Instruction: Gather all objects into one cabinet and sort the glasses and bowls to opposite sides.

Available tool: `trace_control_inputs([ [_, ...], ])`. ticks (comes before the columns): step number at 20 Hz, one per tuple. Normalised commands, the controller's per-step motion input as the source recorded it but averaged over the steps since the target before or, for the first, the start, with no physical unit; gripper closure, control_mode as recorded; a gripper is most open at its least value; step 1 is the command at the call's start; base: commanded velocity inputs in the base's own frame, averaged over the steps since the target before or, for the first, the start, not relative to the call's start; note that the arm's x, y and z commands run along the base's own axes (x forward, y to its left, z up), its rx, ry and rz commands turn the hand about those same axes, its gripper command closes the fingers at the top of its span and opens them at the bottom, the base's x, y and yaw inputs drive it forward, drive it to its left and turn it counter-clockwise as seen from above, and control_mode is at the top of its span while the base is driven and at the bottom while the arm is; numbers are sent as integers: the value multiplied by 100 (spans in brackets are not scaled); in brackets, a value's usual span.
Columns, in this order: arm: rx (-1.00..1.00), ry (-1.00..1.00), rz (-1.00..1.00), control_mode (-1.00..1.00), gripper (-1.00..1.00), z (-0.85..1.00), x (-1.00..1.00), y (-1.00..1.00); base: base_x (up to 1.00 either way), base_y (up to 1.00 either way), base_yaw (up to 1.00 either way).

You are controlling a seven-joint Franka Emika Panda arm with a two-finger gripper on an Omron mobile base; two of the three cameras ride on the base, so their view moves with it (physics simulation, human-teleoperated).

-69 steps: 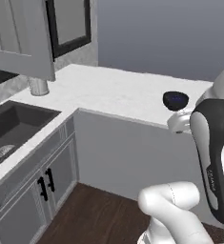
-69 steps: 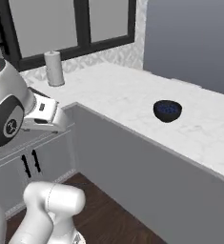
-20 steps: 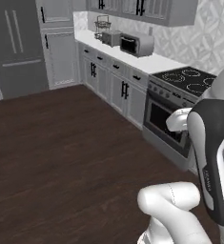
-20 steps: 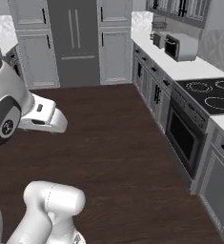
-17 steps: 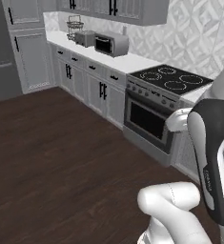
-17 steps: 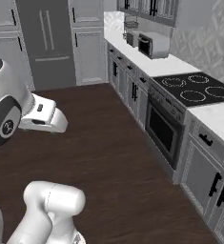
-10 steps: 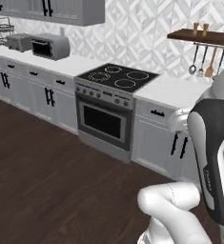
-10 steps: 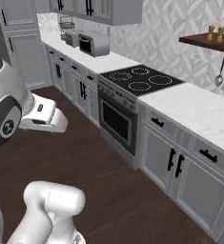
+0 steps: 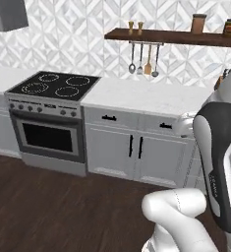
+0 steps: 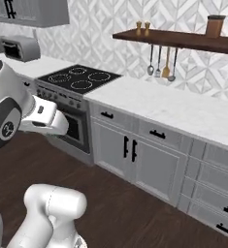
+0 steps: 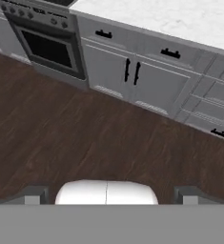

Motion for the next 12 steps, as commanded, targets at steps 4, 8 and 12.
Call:
trace_control_inputs([
  [4, 0, 0, 0, 100, -100, 0, 0, 0, 0, 16, -49],
  [8, 0, 0, 0, 100, -100, 0, 0, 0, 1, 18, -43],
  [12, 0, 0, 0, 100, -100, 0, 0, 0, 0, 9, -45],
])
